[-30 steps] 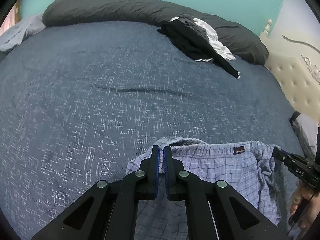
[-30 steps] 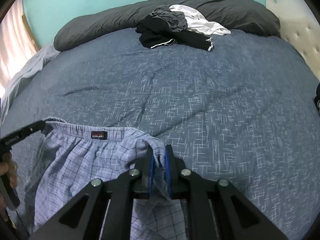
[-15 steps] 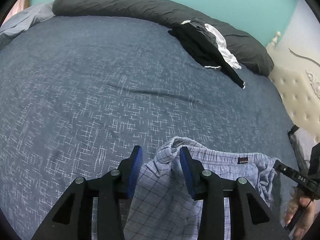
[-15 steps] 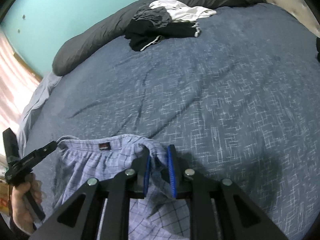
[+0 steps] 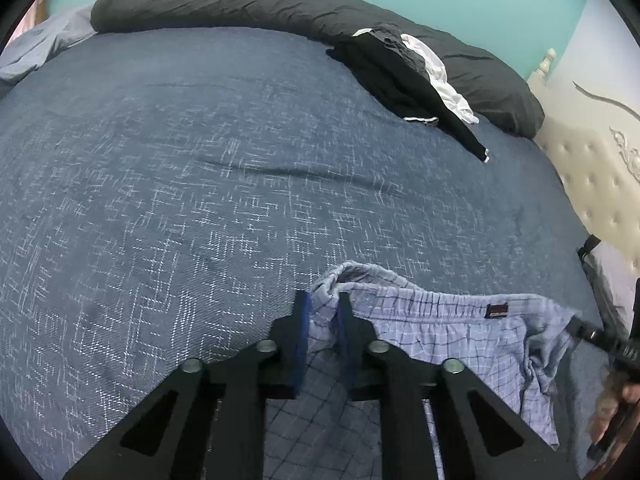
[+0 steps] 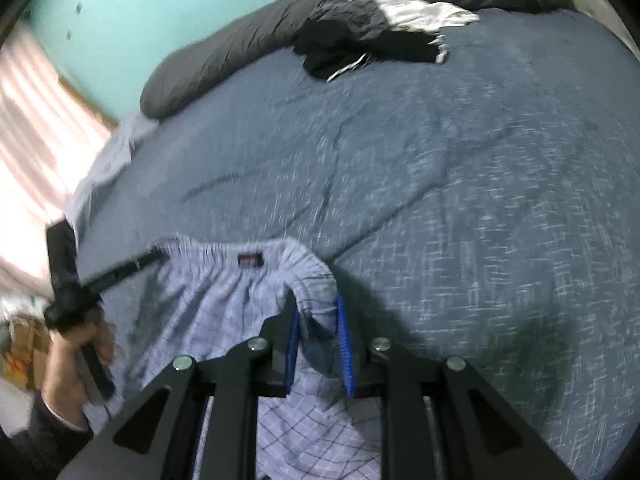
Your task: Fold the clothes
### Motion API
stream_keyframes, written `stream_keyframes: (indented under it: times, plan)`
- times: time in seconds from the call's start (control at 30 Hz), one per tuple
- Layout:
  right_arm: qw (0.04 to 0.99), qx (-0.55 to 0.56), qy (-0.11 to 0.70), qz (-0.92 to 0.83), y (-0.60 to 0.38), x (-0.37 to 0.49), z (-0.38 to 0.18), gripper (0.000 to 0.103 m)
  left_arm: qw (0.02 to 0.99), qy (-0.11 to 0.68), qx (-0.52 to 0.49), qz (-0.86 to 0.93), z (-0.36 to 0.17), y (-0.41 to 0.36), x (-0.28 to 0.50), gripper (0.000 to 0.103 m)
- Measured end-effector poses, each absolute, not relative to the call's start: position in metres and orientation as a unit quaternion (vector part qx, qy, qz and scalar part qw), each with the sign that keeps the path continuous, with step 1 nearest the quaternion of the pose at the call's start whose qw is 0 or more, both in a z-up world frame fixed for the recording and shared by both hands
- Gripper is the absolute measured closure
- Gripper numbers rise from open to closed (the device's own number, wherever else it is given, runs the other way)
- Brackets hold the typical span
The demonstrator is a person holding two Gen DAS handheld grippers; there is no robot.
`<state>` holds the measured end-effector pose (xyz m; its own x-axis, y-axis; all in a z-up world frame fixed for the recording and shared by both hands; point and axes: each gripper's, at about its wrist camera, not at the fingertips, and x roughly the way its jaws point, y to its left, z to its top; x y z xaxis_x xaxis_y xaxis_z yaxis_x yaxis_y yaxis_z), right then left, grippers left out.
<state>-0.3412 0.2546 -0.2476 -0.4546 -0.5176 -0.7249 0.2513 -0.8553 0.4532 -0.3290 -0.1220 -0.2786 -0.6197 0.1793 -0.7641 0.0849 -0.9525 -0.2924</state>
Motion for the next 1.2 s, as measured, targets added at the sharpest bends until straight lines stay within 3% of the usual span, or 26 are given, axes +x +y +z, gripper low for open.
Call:
stream_keyframes:
  times: [0.13, 0.23, 0.47, 0.83, 0.93, 1.0, 1.07, 1.2]
  plan:
    - [0.219, 0.45, -0.237, -0.833, 0.285, -0.343, -0.25, 0.083, 0.025, -0.152, -0.434, 0.888, -0.278, -0.123, -0.329, 0.092]
    - [0.218, 0.451, -0.261, -0.825, 0.29, -0.344, -0.255, 0.077, 0.024, -0.152, -0.434, 0.888, -0.277, -0.123, -0.329, 0.092]
    - [0.25, 0.491, -0.155, -0.82, 0.251, -0.341, -0.263, 0.076, 0.024, -0.155, -0.433, 0.888, -0.276, -0.125, -0.329, 0.092]
    - [0.191, 0.454, -0.231, -0.839, 0.286, -0.351, -0.267, 0.075, 0.031, -0.161, -0.435, 0.885, -0.276, -0.124, -0.328, 0.092]
    - [0.21, 0.454, -0.211, -0.84, 0.273, -0.354, -0.268, 0.076, 0.03, -0.162, -0.435, 0.885, -0.275, -0.124, -0.328, 0.092]
    - [0.214, 0.461, -0.182, -0.842, 0.259, -0.356, -0.272, 0.078, 0.03, -0.163, -0.435, 0.885, -0.275, -0.125, -0.328, 0.092]
    - [0.214, 0.47, -0.165, -0.84, 0.252, -0.356, -0.277, 0.091, 0.031, -0.165, -0.435, 0.885, -0.275, -0.125, -0.328, 0.092]
    - [0.219, 0.475, -0.149, -0.839, 0.25, -0.352, -0.277, 0.099, 0.03, -0.166, -0.434, 0.885, -0.274, -0.126, -0.327, 0.092]
